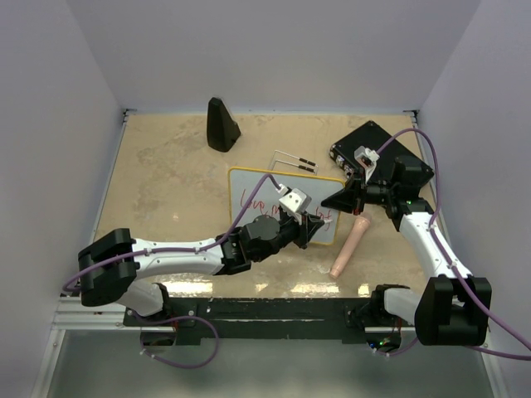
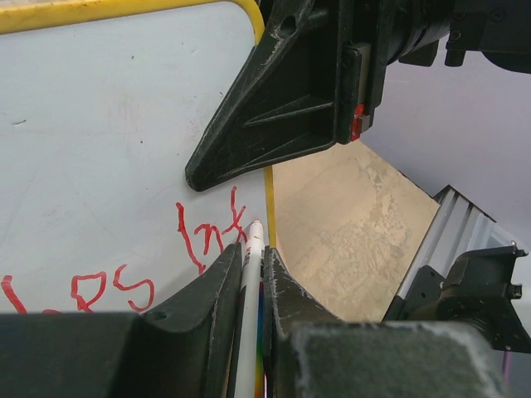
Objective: Write a sentence on the whiteboard
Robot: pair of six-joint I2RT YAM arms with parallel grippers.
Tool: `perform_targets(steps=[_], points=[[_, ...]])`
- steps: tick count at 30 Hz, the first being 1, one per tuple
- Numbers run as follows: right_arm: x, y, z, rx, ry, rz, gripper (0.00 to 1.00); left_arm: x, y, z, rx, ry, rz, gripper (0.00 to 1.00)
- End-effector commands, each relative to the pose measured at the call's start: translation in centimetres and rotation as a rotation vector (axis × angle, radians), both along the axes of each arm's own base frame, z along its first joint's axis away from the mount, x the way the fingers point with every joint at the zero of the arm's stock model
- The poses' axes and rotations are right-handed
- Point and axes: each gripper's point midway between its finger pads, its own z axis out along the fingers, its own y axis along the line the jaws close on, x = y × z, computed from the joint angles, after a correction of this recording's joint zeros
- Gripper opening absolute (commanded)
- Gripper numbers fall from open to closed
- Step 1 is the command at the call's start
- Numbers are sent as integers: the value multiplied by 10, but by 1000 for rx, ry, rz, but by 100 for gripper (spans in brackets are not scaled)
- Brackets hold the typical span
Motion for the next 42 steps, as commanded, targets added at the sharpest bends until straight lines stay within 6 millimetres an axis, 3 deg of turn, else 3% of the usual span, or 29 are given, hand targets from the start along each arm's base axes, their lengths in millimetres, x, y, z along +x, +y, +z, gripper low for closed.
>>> perform_targets(steps=[1,18,26,34,42], points=[[-10,2,19,29,-73,58,0,6,-2,21,-36,-32,23,0],[-10,2,19,29,-72,58,0,12,-11,24,-29,-48,30,0],[-10,2,19,29,-73,58,0,21,2,30,-36,-57,93,0],[-10,2,19,28,-72,54,0,25,15,25,-30,-47,122,0],[-10,2,19,27,-73,54,0,21,16,12,-4,-22,95,0]])
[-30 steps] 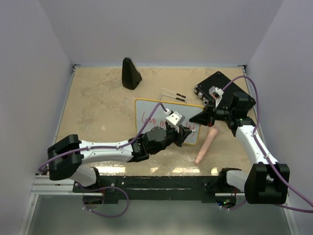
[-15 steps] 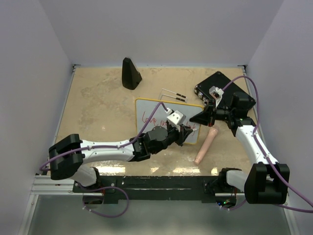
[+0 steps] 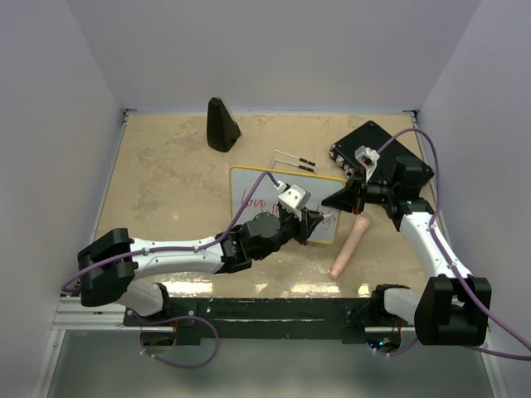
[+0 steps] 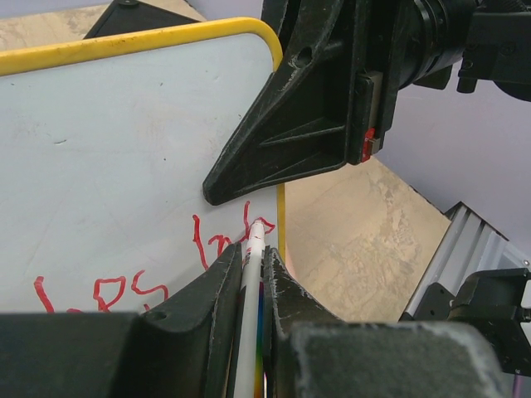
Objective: Write a sentence on the whiteboard
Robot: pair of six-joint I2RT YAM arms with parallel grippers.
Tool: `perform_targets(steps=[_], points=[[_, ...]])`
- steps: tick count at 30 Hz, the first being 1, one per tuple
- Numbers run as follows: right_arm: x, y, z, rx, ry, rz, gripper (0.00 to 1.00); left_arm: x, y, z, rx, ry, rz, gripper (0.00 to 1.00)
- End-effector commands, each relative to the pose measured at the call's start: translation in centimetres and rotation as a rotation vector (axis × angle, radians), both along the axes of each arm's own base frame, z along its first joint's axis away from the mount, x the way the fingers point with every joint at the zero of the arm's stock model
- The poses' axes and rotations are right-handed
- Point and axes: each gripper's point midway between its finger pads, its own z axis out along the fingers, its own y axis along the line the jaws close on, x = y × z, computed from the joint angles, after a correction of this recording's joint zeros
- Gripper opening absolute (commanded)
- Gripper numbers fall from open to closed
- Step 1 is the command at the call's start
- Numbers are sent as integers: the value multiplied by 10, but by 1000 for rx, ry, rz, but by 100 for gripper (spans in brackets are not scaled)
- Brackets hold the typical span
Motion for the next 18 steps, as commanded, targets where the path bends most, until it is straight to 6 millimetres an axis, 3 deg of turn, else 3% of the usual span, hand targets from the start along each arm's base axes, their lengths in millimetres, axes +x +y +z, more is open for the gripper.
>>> perform_targets(steps=[1,18], points=[[-12,2,19,31,-67,62,0,8,11,2,-2,-7,32,0],[-13,3,20,32,-70,65,0,-1,-5,-17,30,45,-46,0]])
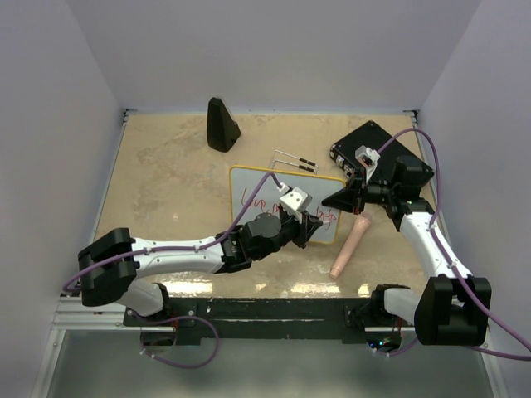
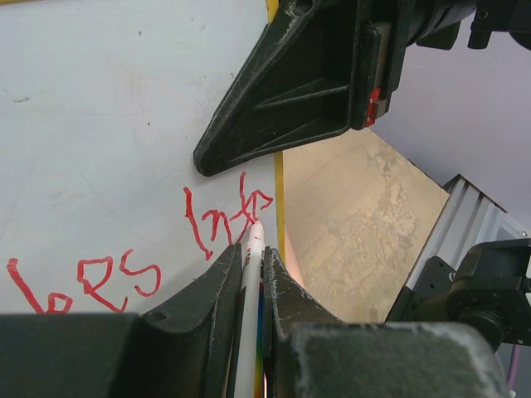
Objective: Write a sentence on the whiteboard
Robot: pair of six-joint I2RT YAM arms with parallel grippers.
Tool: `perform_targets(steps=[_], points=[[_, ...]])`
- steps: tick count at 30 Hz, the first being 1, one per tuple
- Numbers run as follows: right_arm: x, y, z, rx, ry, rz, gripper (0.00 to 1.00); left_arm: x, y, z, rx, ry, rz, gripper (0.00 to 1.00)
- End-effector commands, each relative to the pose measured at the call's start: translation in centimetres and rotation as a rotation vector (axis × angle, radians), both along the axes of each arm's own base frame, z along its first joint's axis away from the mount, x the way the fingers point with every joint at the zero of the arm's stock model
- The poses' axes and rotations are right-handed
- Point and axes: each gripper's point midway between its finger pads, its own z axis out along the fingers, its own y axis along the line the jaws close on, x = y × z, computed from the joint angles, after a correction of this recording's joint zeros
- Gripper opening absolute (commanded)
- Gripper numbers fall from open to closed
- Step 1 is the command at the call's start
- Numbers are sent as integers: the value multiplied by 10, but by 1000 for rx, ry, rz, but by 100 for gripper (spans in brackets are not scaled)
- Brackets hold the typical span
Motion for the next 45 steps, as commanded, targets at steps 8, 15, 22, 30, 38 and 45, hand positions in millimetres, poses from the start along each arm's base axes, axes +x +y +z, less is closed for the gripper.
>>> perform_targets(steps=[8,15,22,30,38,45], points=[[-13,3,21,32,-70,65,0,7,-18,1,-8,9,-21,0],[-13,3,20,32,-69,65,0,5,-13,18,-59,-32,-25,0],[-13,3,20,33,-70,67,0,-16,11,59,-143,-97,-113,0],[-3,-3,23,-30,-137,1,0,-31,61,60,-118,-111,-111,0],[9,-15,17,-181,-180,-34,0,-30,133,62,-155,-116,-12,0],[8,-21,16,-261,-178,-30,0,-20,178,63,-210,-145,85,0]])
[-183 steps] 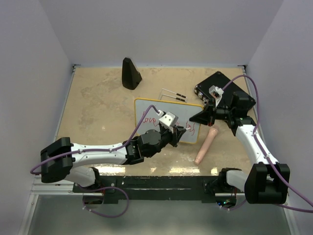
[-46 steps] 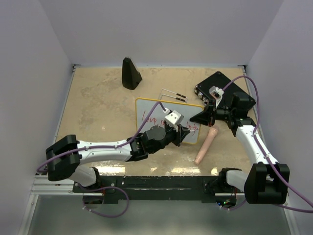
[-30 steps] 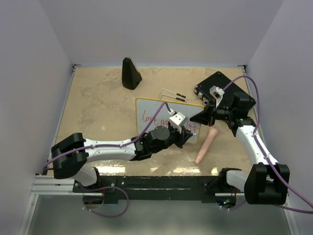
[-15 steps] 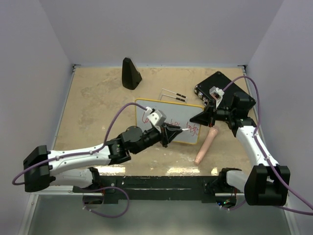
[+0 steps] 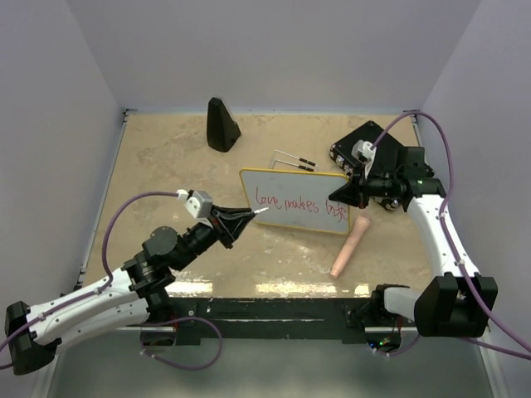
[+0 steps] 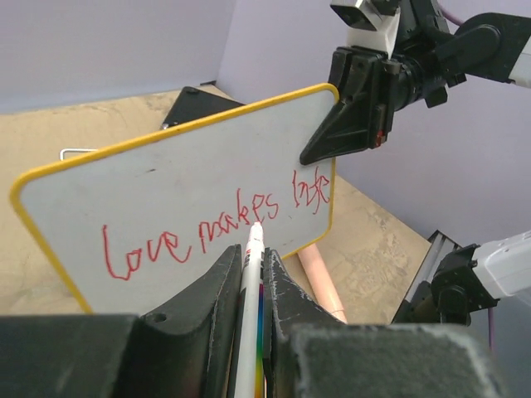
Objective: Write a sentence on the whiteboard
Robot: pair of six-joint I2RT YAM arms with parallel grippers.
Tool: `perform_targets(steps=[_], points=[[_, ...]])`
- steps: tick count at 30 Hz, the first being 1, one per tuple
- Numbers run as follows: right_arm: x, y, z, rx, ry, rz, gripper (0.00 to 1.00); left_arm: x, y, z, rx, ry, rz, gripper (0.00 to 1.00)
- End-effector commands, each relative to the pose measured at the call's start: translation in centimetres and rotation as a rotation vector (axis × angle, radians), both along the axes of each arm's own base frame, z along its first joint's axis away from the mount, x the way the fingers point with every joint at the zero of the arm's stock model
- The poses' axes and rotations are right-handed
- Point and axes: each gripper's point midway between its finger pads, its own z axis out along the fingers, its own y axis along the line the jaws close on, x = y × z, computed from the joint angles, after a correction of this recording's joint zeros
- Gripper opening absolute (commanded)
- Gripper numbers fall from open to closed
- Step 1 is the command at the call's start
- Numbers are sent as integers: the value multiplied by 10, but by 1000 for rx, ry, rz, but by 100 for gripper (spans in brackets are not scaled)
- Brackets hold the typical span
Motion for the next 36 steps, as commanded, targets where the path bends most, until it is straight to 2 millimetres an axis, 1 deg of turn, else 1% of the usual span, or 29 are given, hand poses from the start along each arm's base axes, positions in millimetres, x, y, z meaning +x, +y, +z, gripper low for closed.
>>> perform_targets(steps=[1,2,4,5,6,7,8,9,10,11,12,13,14,15,16,17,19,20,25,28,36], points=[[-9,-2,14,-24,-61,30,0,-1,20,-6,-30,-1,39,0],[-10,-2,16,-26,-70,25,0,-1,22,-14,-26,8,43,0],[-10,-2,16,-26,-68,14,0,-2,27,-18,-59,21,57,0],[-11,-3,19,-25,-75,11,0,-2,27,-29,-56,42,60,0],[-12,-3,18,-23,-70,9,0,-3,27,-33,-66,51,55,0],[-12,-2,18,-23,-70,8,0,-6,27,-32,-101,60,38,0],[-13,-2,18,-23,-71,6,0,-8,26,-46,-96,82,30,0],[-14,-2,18,-21,-73,1,0,-10,26,-50,-107,90,24,0],[-13,-3,18,-26,-81,-7,0,-12,27,-46,-150,92,15,0],[-14,-3,18,-27,-83,-11,0,-13,28,-58,-145,106,16,0],[-13,-4,17,-26,-87,-16,0,-14,29,-61,-155,107,13,0],[-13,-3,17,-26,-87,-15,0,-15,31,-57,-183,98,14,0],[-13,-3,16,-26,-87,-15,0,-15,33,-66,-177,108,20,0],[-13,-3,15,-25,-85,-13,0,-14,34,-69,-178,110,24,0],[-13,-3,14,-25,-84,-13,0,-15,35,-68,-194,105,27,0],[-13,-3,13,-23,-82,-11,0,-14,36,-76,-187,111,32,0],[-13,-3,11,-22,-85,-10,0,-14,37,-80,-189,113,38,0],[-13,-3,11,-22,-87,-8,0,-13,38,-86,-180,119,44,0],[-14,-2,9,-16,-92,-3,0,-10,39,-105,-153,145,65,0],[-14,-1,9,-7,-89,6,0,-9,38,-111,-137,156,70,0],[-16,2,11,11,-93,28,0,-8,34,-113,-119,152,59,0]])
